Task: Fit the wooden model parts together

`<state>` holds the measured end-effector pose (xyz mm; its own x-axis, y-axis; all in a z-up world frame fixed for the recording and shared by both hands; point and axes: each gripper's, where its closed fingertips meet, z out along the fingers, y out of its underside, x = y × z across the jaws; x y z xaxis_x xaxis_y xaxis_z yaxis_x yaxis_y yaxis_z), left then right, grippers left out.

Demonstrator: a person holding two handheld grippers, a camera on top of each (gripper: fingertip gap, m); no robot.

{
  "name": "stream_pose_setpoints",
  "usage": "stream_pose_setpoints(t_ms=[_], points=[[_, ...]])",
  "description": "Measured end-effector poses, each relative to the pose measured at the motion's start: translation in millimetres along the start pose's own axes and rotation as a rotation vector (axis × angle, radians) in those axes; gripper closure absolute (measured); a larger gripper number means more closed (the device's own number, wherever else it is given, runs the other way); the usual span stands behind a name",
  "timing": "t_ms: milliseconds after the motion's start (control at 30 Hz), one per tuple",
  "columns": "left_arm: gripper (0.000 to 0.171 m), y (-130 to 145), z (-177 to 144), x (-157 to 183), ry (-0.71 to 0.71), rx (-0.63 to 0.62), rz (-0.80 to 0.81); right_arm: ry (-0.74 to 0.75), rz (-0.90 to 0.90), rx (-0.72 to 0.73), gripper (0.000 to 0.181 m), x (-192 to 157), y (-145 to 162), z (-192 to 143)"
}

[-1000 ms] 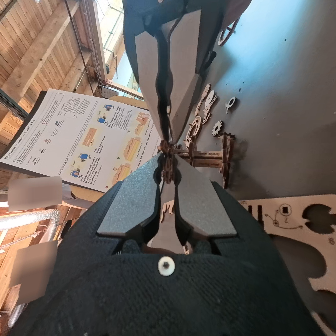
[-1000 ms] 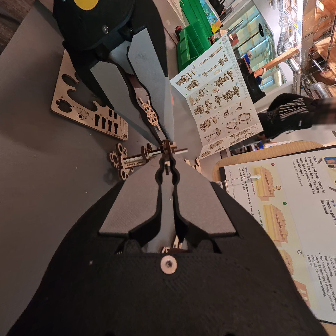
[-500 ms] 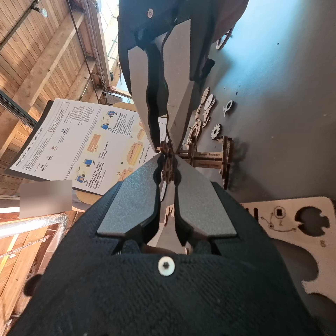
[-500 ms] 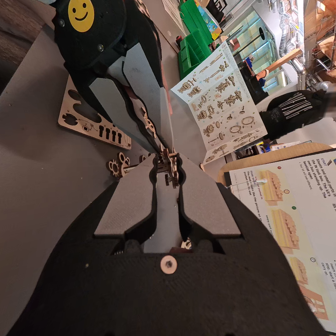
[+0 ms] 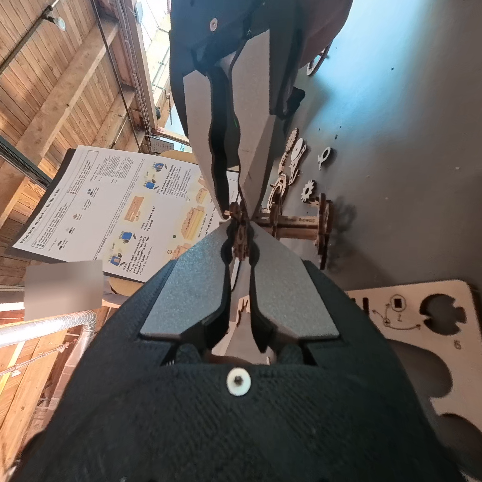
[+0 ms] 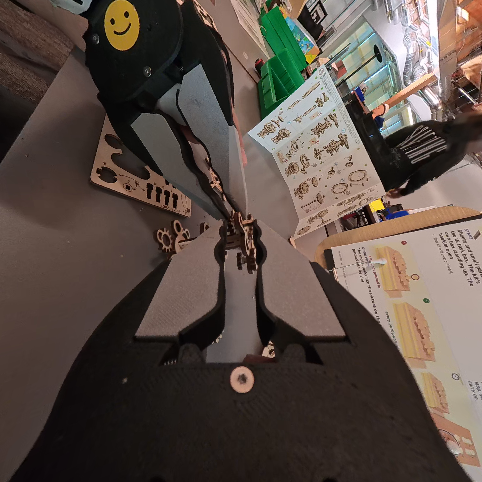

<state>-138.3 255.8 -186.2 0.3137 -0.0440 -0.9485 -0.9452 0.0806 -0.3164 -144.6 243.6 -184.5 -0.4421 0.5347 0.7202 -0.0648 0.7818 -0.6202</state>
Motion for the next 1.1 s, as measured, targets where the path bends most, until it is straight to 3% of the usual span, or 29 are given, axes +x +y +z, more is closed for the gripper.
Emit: stream_pose_setpoints(t_ms=[600,867,1100], points=[[0.171,2.2,1.4,-3.4,-0.041,-0.015,0.017,0.013,0.018,-0.014,0.166,3.4,2.8,0.0],[0.159,1.5,1.3,-4.6,-0.052,-0.008,0.007,0.002,0.019,-0.016,0.166,1.0,2.6,1.1],[0.155,-1.3,0.6,-4.8,-0.086,-0.012,0.099,-0.012,0.035,-0.006,0.166,-0.1,1.5,0.3]])
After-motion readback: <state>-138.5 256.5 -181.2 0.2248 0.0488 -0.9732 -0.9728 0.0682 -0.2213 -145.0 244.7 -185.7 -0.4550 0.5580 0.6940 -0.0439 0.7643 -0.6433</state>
